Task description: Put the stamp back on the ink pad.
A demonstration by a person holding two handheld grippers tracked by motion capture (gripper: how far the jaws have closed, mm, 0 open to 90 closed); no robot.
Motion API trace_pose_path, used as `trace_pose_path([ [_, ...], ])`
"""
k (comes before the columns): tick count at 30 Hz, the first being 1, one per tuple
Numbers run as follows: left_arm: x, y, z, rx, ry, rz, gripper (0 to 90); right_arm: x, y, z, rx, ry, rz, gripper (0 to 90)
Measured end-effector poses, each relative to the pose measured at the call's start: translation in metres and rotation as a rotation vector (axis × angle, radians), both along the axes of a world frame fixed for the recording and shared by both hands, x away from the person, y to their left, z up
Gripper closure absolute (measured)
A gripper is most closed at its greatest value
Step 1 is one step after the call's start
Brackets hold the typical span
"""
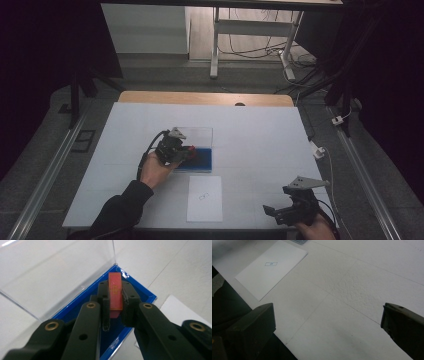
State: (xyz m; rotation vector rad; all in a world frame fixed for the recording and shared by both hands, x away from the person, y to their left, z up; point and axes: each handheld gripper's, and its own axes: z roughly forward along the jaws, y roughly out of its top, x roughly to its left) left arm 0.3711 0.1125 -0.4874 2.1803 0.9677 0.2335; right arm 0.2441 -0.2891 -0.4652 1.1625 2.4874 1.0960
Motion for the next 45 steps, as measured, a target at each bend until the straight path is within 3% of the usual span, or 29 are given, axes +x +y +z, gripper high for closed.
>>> trace_pose_path([
  [9, 0.003, -0.007, -0.008, 0.035, 0.009, -0.006, 79.1, 0.000, 0.000, 0.000, 0.000, 0.001, -0.001, 0.0],
  [14, 0.003, -0.013, -0.013, 0.081, 0.004, -0.015, 79.0, -0.001, 0.000, 0.000, -0.003, -0.002, 0.000, 0.0],
  [25, 0.004, -0.016, -0.015, 0.089, 0.005, -0.012, 75.4, -0.001, 0.000, 0.000, -0.001, -0.003, 0.002, 0.0],
  [34, 0.004, -0.010, -0.006, 0.041, 0.002, 0.009, 62.6, -0.001, 0.000, 0.000, -0.005, -0.006, 0.001, 0.0],
  [45, -0.002, -0.002, 0.009, -0.056, 0.001, 0.022, 35.4, -0.002, 0.000, 0.001, -0.004, -0.009, 0.001, 0.0],
])
